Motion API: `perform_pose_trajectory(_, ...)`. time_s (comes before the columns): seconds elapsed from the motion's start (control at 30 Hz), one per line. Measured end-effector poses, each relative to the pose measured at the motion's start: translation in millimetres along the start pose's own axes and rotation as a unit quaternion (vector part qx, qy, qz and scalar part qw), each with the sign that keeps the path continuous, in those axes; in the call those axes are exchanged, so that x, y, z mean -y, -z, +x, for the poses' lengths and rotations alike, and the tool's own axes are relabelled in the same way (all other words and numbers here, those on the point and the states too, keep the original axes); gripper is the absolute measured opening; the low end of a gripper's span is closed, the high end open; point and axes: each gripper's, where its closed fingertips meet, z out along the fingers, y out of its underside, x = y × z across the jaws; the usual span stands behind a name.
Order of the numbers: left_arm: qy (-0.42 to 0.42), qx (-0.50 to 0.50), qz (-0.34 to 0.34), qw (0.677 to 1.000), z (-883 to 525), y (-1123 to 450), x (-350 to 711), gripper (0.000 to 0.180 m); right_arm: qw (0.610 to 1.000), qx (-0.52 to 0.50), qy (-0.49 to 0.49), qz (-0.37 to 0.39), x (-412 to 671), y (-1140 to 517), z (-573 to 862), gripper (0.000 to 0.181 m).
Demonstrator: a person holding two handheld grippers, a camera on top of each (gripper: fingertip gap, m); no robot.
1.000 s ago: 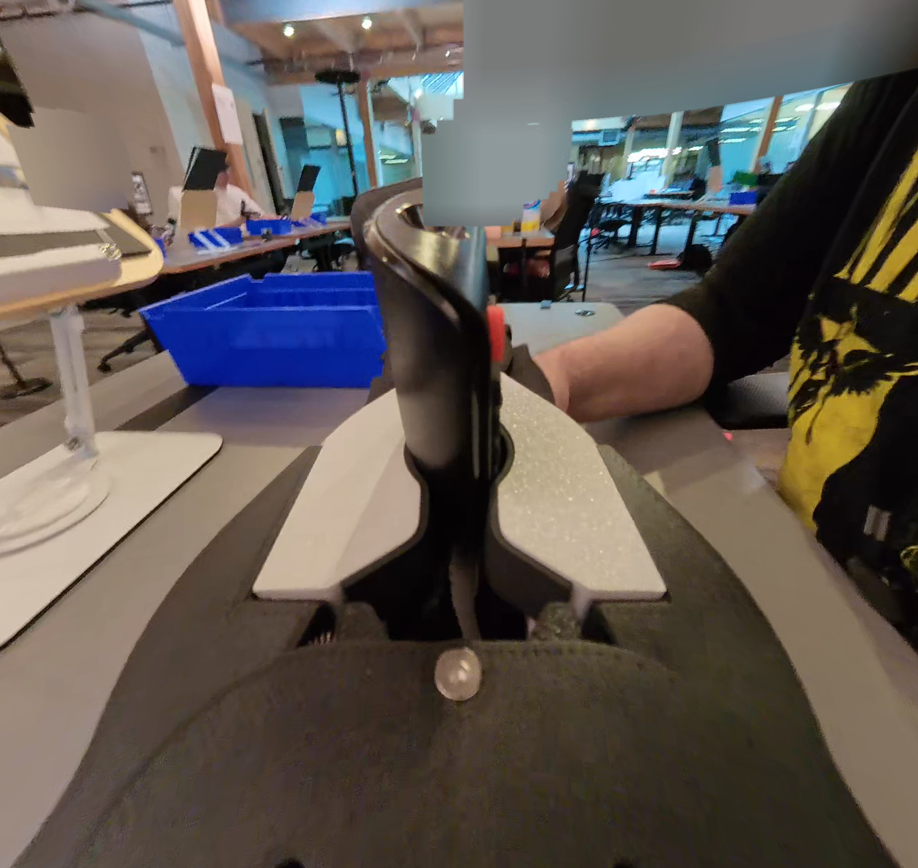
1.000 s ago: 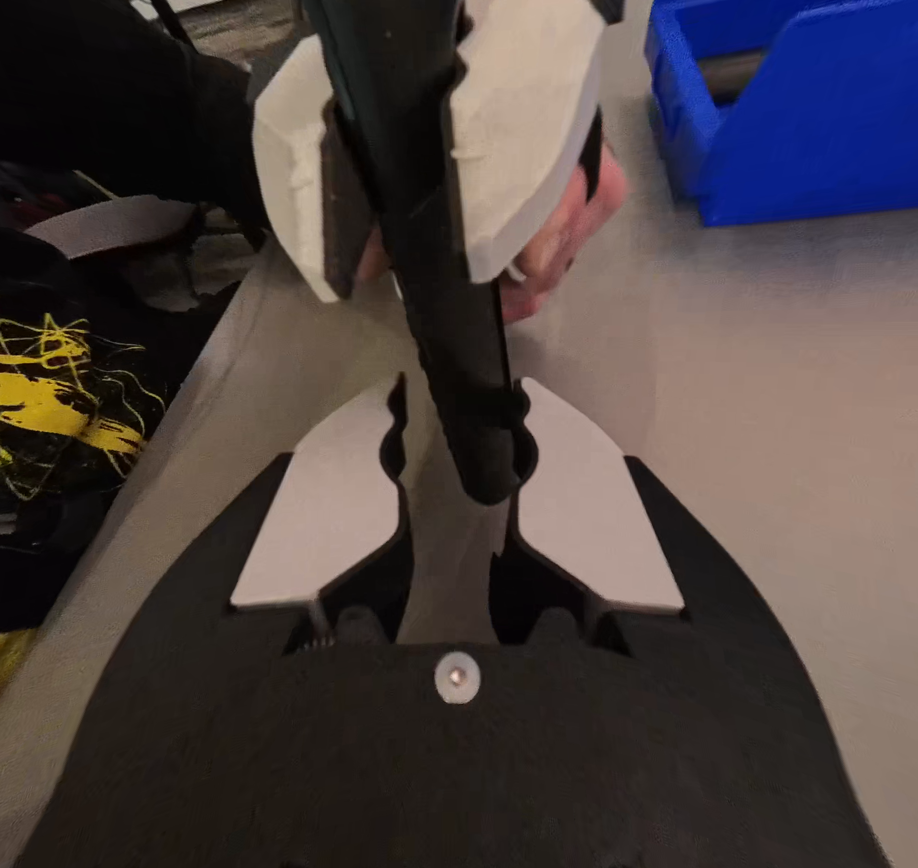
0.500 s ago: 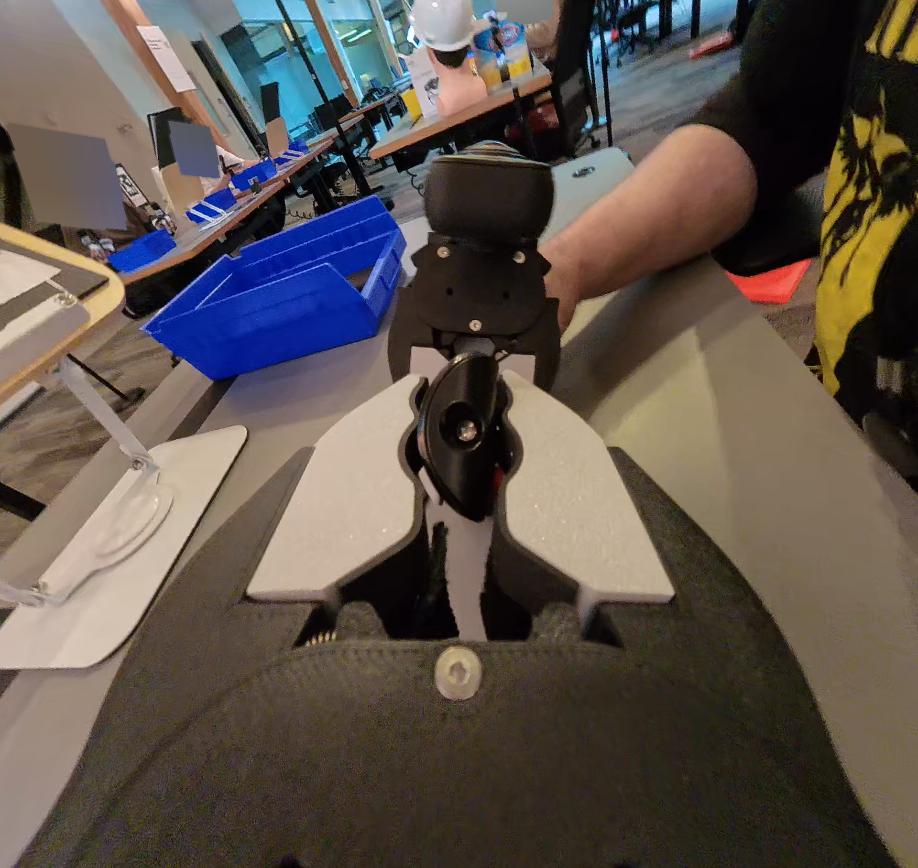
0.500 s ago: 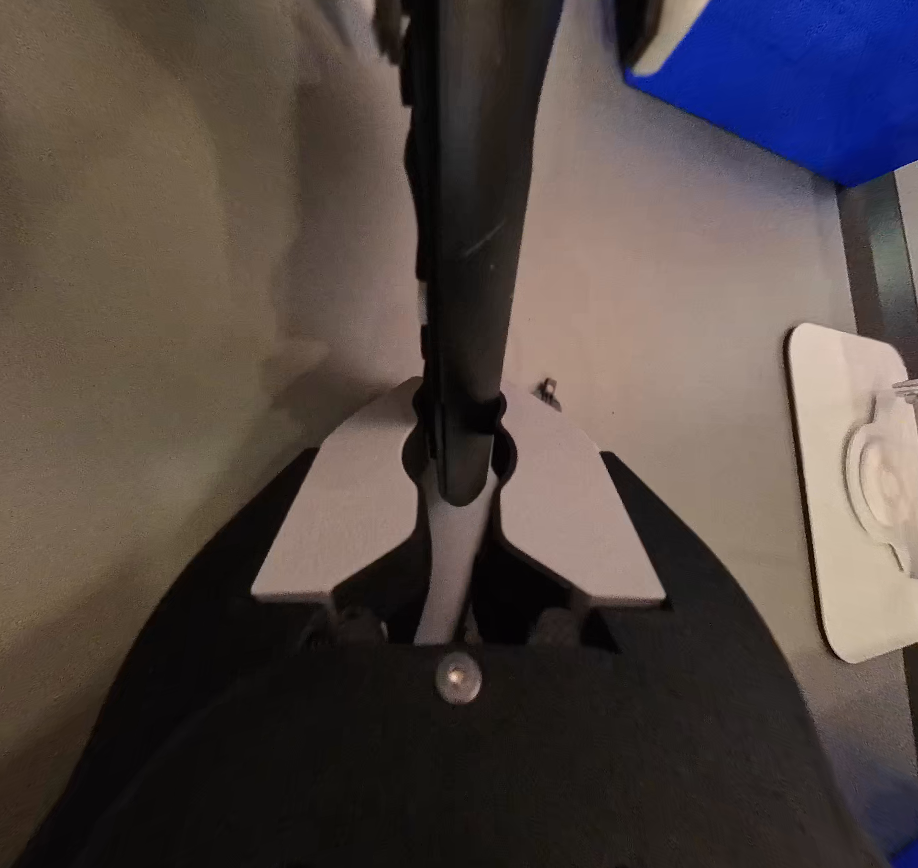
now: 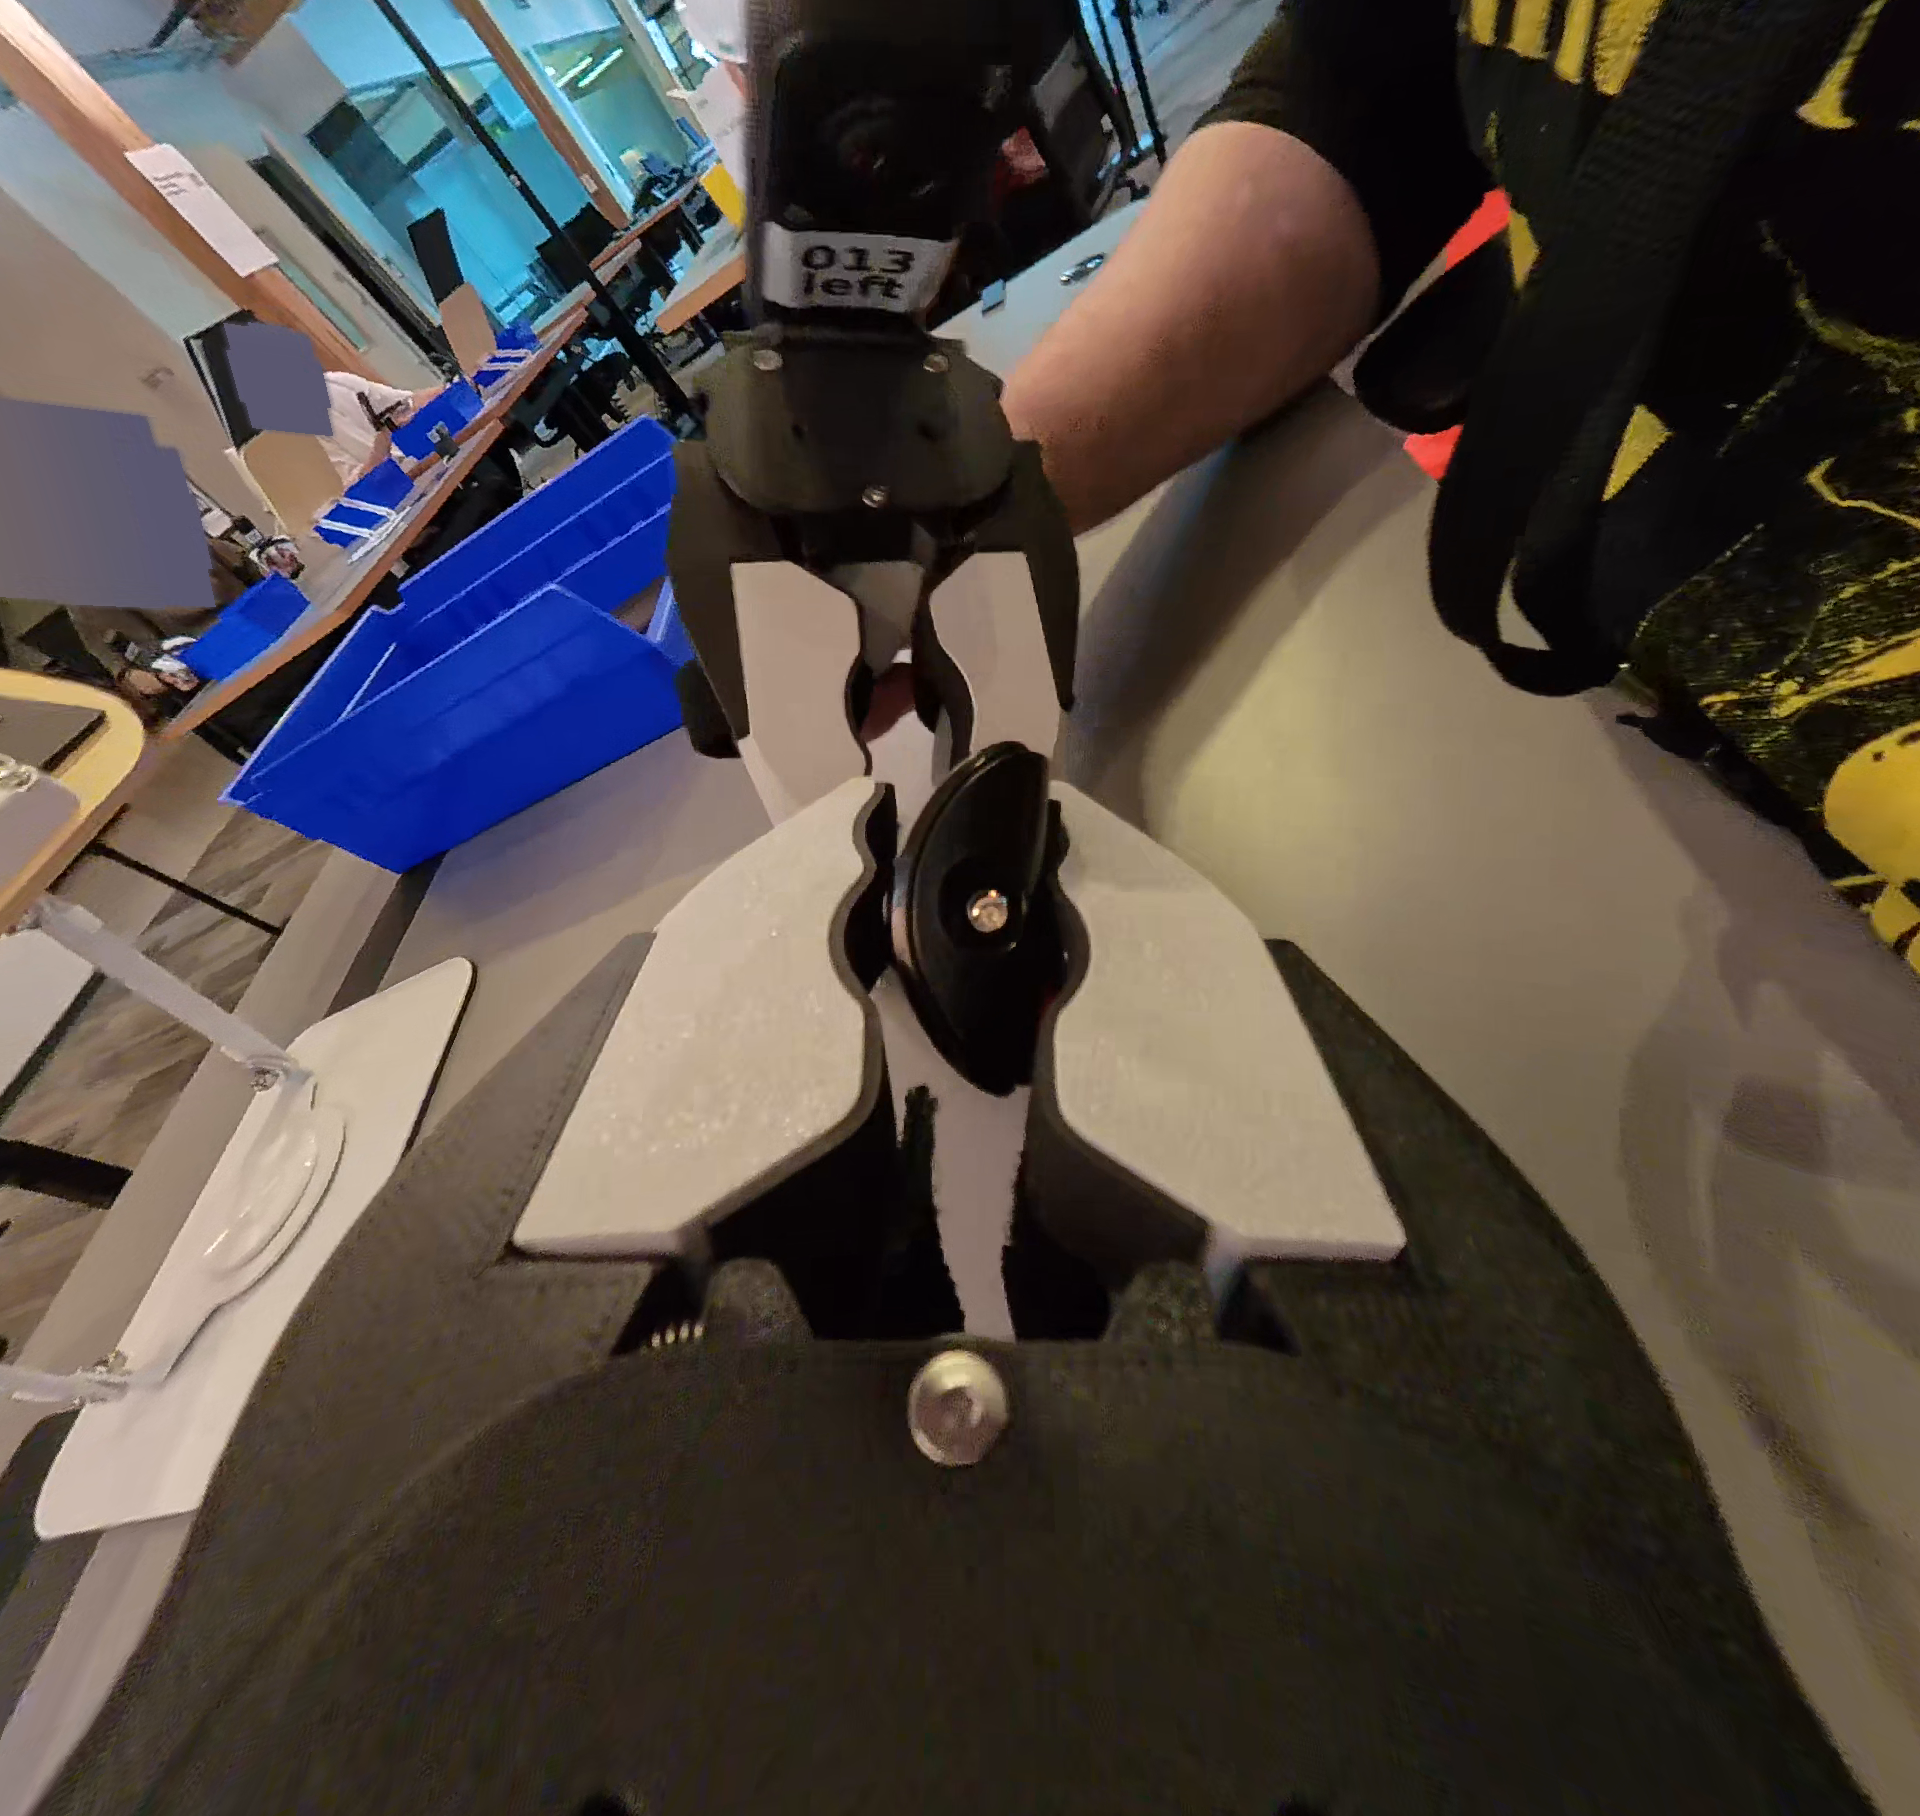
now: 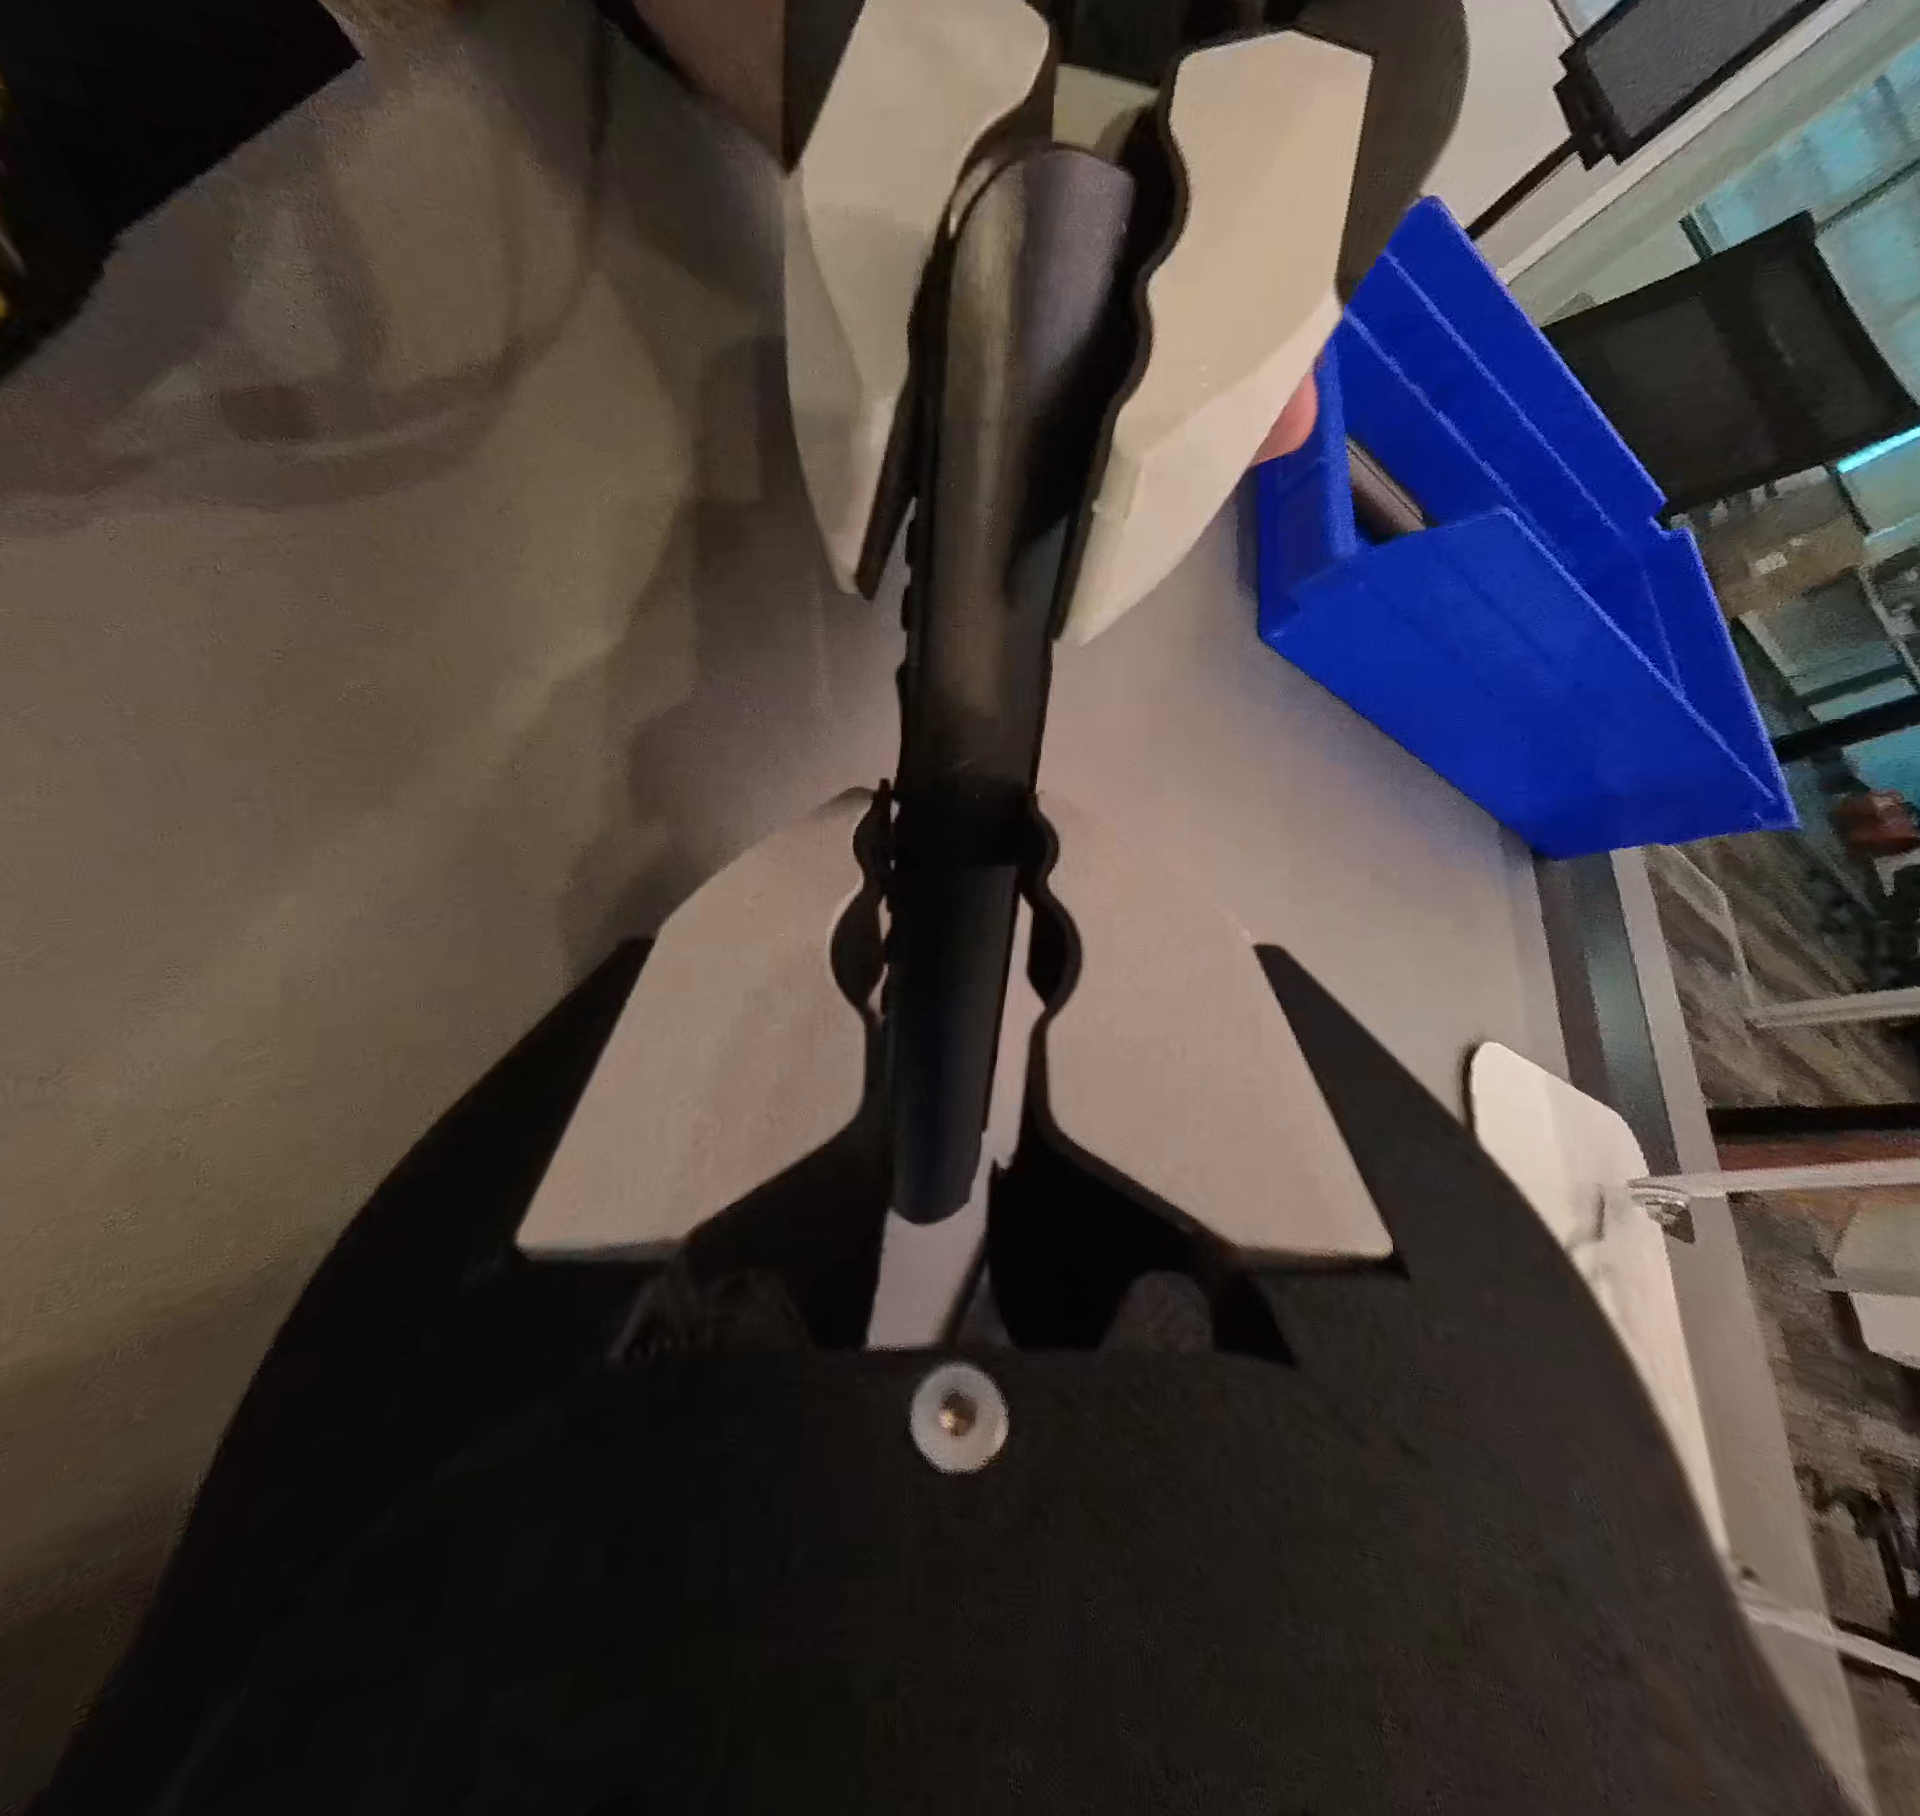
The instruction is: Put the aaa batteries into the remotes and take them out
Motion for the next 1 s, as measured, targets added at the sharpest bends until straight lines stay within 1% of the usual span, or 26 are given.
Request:
perform_pose_trajectory(0.07,-0.011,-0.006,-0.005,1.0,4.2,-1.5,1.6,0.025,1.0,0.022,0.011,0.001,1.9,2.8,-4.6,0.024)
perform_pose_trajectory(0.23,-0.029,-0.016,-0.018,0.999,9.3,-4.3,0.8,0.025,0.997,0.071,-0.022,0.008,0.6,6.3,-9.9,0.025)
perform_pose_trajectory(0.27,-0.032,-0.022,-0.02,0.999,11.0,-5.0,1.1,0.025,0.996,0.087,-0.03,0.011,1.1,7.3,-12.1,0.027)
perform_pose_trajectory(0.33,-0.028,-0.032,-0.018,0.999,10.7,-3.9,2.3,0.025,0.991,0.128,-0.039,0.02,3.0,10.0,-19.6,0.043)
perform_pose_trajectory(0.37,-0.024,-0.037,-0.014,0.999,10.7,-2.7,2.9,0.025,0.988,0.145,-0.052,0.026,4.5,11.5,-21.5,0.045)
perform_pose_trajectory(0.47,-0.035,-0.056,-0.016,0.998,18.1,-4.9,5.1,0.025,0.98,0.185,-0.061,0.036,4.6,15.3,-20.7,0.029)
perform_pose_trajectory(0.5,-0.04,-0.058,-0.019,0.997,19.5,-6.2,5.4,0.025,0.978,0.194,-0.061,0.035,4.0,16.2,-20.3,0.028)
perform_pose_trajectory(0.7,-0.036,-0.063,-0.017,0.997,17.4,-3.8,4.8,0.025,0.982,0.182,-0.046,0.033,-4.1,18.1,-18.7,0.026)
perform_pose_trajectory(0.77,-0.038,-0.066,-0.019,0.997,18.8,-4.8,4.0,0.026,0.98,0.189,-0.055,0.037,-6.3,19.0,-20.3,0.027)
perform_pose_trajectory(1.0,-0.047,-0.068,-0.026,0.996,22.1,-8.5,3.4,0.025,0.982,0.188,-0.02,-0.005,-13.8,22.3,-23.8,0.027)
